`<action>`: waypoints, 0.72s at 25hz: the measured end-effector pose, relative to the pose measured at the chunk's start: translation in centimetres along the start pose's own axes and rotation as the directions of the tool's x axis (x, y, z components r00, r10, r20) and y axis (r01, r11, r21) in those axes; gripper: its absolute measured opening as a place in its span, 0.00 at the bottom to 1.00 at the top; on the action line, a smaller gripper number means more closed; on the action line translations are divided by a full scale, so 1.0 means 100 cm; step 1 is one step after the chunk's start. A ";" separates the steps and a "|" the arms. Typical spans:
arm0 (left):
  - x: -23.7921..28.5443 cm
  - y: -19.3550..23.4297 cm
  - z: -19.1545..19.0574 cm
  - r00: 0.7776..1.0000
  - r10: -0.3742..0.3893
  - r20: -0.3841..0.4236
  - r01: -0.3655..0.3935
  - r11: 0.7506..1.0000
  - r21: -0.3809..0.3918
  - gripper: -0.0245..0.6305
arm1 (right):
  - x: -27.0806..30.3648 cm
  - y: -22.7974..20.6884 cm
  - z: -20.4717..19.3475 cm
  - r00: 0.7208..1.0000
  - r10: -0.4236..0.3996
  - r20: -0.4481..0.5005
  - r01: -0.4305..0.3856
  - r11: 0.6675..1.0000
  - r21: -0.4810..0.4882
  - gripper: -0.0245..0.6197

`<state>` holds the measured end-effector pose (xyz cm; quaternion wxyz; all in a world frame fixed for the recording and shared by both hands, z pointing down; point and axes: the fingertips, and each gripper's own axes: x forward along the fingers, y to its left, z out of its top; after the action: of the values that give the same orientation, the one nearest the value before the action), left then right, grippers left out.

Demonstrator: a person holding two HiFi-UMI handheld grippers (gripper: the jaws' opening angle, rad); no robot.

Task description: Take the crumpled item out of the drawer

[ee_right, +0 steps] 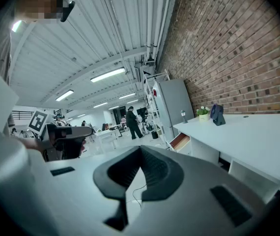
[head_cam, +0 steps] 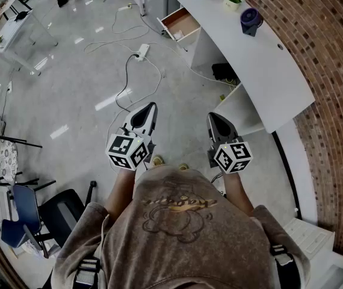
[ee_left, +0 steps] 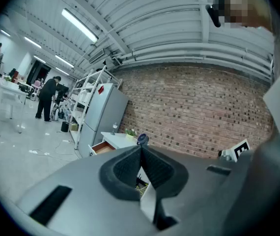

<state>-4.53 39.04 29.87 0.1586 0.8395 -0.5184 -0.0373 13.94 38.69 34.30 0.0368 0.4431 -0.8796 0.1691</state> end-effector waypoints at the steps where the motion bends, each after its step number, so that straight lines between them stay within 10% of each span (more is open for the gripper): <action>1: 0.000 0.000 0.001 1.000 0.001 0.000 -0.001 1.000 -0.001 0.05 | 0.001 0.000 0.001 1.000 -0.001 0.000 0.001 1.000 -0.001 0.03; 18: 0.014 0.018 0.011 0.999 -0.051 -0.006 0.051 0.999 0.010 0.05 | 0.023 0.004 0.008 1.000 -0.017 0.009 0.017 1.000 -0.011 0.03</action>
<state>-5.67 36.82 29.51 0.1547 0.8534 -0.4965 -0.0362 12.35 36.89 33.97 0.0367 0.4510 -0.8769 0.1621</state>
